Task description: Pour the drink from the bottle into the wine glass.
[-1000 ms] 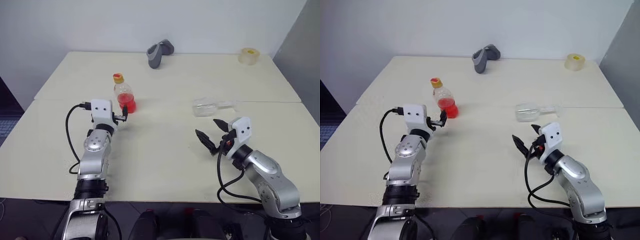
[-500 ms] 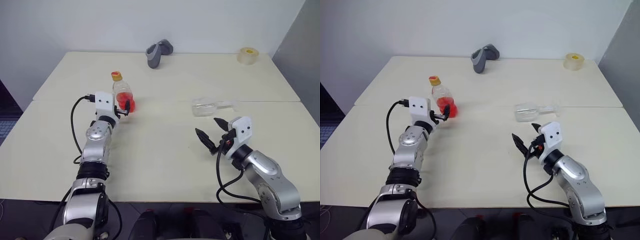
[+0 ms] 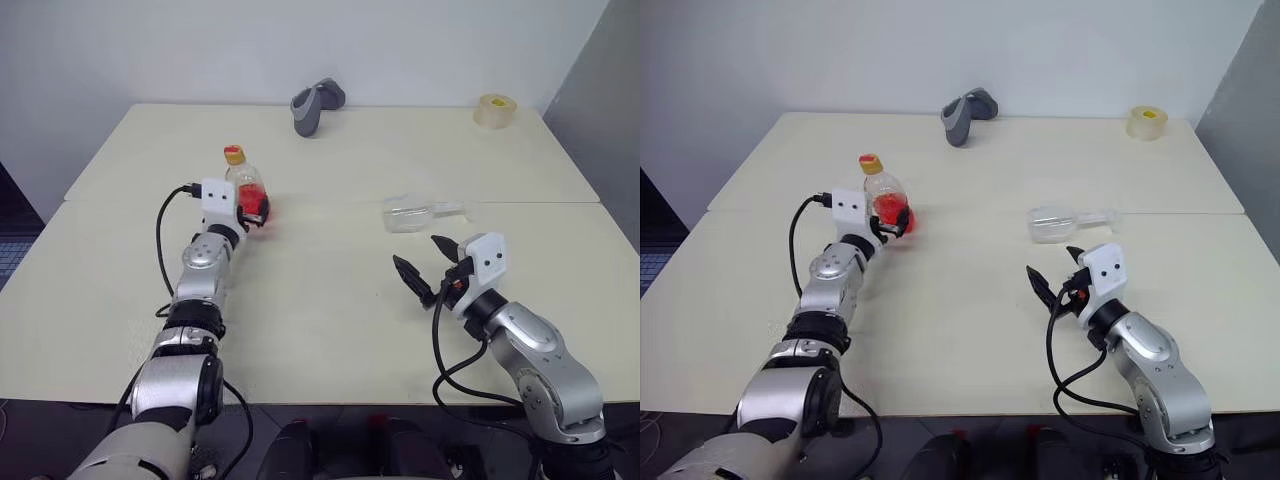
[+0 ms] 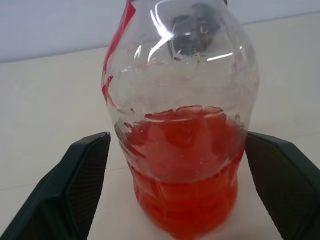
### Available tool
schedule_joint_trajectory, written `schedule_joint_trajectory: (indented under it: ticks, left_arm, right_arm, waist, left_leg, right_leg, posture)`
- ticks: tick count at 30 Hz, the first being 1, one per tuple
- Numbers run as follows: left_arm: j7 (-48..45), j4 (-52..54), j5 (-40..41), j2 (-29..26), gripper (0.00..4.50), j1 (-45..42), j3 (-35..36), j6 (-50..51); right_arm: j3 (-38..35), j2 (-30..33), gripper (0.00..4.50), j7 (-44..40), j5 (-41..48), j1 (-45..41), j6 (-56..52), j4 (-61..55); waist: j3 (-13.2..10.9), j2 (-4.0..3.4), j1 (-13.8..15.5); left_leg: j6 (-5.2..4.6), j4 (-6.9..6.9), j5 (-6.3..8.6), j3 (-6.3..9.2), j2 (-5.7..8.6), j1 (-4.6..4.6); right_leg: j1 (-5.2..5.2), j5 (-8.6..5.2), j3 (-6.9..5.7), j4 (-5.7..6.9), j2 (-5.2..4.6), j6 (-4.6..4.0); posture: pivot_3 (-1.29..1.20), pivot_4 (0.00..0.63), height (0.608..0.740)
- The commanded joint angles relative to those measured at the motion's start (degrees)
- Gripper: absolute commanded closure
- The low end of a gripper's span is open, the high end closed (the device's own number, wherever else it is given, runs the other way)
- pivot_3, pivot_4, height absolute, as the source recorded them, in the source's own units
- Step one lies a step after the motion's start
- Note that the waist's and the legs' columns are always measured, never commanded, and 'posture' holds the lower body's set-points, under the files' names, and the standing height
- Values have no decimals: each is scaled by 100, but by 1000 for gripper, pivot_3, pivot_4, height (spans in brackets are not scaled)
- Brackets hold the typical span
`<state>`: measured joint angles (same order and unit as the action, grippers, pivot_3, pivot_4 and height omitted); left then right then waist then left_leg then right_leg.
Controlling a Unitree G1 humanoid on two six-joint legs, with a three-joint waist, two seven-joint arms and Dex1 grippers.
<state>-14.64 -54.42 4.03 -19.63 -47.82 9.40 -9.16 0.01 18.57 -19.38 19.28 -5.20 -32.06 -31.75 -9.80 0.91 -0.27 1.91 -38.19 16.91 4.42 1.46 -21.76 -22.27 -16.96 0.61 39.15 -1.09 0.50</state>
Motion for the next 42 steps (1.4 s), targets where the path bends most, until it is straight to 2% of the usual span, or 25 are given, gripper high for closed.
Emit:
schedule_joint_trajectory:
  ticks: [1, 12, 20, 23, 27, 31, 37, 42]
  left_arm:
    - [-104, -302, -7, -126, 40, -293, 34, -274]
    - [-275, -1265, -51, -135, 40, -875, 24, -611]
    - [-236, -1530, -81, -137, 40, -1092, 23, -759]
    - [-258, -1528, -70, -135, 589, -1072, 32, -815]
    - [-311, -1493, -45, -158, 1622, -1033, 51, -845]
    - [-349, -1423, -23, -203, 2241, -989, 72, -837]
    - [-832, -499, 26, -113, 2438, -406, -92, -702]
    - [-1331, 1638, 272, 33, 2450, 743, -328, 270]
  right_arm:
    - [-98, 2, 0, 58, 78, -6, -25, -323]
    - [-124, -20, 0, 173, 91, 8, -176, -427]
    - [-128, -37, 0, 253, 93, 61, -202, -478]
    - [-137, -44, 0, 281, 87, 80, -193, -483]
    - [-138, -67, 0, 309, 76, 81, -173, -460]
    - [-97, -97, 0, 321, 51, 13, -158, -381]
    - [-65, 68, 0, 316, -64, -593, -474, 5]
    - [66, 108, 0, 87, 80, -1642, -736, 584]
  waist:
    - [0, 0, -7]
    - [0, 1, -11]
    - [0, 1, -21]
    - [0, 1, -22]
    - [0, 1, -22]
    - [0, 2, -25]
    - [0, 1, -75]
    - [0, 1, -141]
  left_leg:
    - [0, 1, 0, 0, 0, 0]
    - [0, -1, 0, 0, 3, -2]
    - [-1, -2, 0, 0, 4, -2]
    - [-1, -2, 0, 1, 4, -2]
    - [-1, -6, 0, 0, 4, -2]
    - [-1, -11, 0, 0, 5, -2]
    - [-1, -35, 0, -2, 6, -1]
    - [-1, -50, 0, 1, 5, -4]
  right_leg:
    - [0, 0, 1, 0, 0, 0]
    - [-2, 0, 0, 2, 0, 0]
    - [-2, 0, 1, 4, 0, 0]
    - [-3, 0, 0, 5, 0, 0]
    - [-3, 0, 2, 9, 0, 0]
    - [-5, 0, 2, 18, 0, 0]
    - [-7, 0, 7, 45, 0, 0]
    - [-7, -1, 9, 56, 0, -2]
  posture:
    - [0, 150, 740]
    - [0, 150, 740]
    - [0, 150, 740]
    - [0, 150, 740]
    - [0, 150, 740]
    - [0, 150, 740]
    - [0, 150, 740]
    - [0, 150, 740]
